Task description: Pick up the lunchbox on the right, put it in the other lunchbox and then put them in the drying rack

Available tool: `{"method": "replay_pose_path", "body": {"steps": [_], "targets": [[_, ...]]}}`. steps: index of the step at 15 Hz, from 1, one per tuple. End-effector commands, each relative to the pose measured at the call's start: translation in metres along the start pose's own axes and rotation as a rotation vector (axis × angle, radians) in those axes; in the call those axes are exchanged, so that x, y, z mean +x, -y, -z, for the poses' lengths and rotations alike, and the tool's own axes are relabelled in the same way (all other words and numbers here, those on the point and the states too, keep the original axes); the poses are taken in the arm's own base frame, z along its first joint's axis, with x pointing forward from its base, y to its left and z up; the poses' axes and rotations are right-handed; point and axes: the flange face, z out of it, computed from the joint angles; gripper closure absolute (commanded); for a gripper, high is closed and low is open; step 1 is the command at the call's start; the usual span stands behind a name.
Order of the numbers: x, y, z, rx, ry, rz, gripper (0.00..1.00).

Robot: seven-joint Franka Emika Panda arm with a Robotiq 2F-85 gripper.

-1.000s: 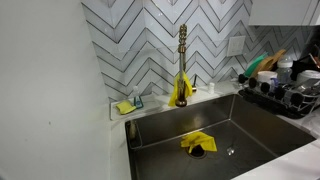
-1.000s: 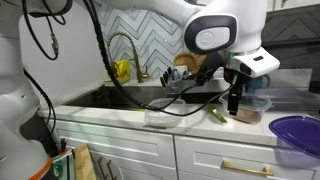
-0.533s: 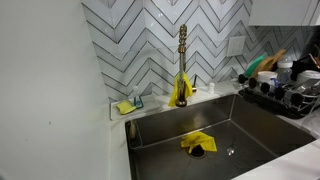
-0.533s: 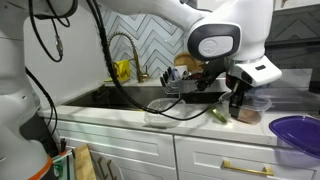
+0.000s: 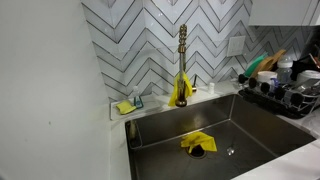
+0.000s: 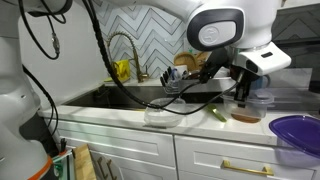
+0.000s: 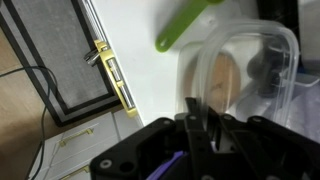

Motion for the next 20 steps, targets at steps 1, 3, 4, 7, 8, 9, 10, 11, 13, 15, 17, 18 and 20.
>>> {"method": "replay_pose_path", "body": {"steps": [1, 3, 4, 7, 8, 9, 10, 11, 13, 15, 17, 18, 20], "targets": [[-0.016, -0.006, 0.033, 0.028, -0.019, 0.032, 0.99], [-0.031, -0.009, 0.052, 0.041, -0.005, 0.133, 0.99], [-0.04, -0.012, 0.059, 0.033, 0.015, 0.187, 0.99], [-0.074, -0.028, 0.077, 0.001, 0.124, 0.306, 0.99], [-0.091, -0.034, 0.084, -0.018, 0.189, 0.327, 0.99], [-0.102, -0.038, 0.086, -0.041, 0.208, 0.343, 0.99], [-0.114, -0.042, 0.09, -0.072, 0.228, 0.344, 0.99], [-0.128, -0.044, 0.092, -0.084, 0.259, 0.366, 0.99], [-0.154, -0.048, 0.089, -0.135, 0.315, 0.379, 0.99], [-0.176, -0.048, 0.083, -0.169, 0.347, 0.378, 0.99], [-0.198, -0.047, 0.07, -0.193, 0.378, 0.389, 0.99], [-0.205, -0.047, 0.061, -0.201, 0.386, 0.389, 0.99], [-0.218, -0.048, 0.047, -0.218, 0.397, 0.393, 0.99]]}}
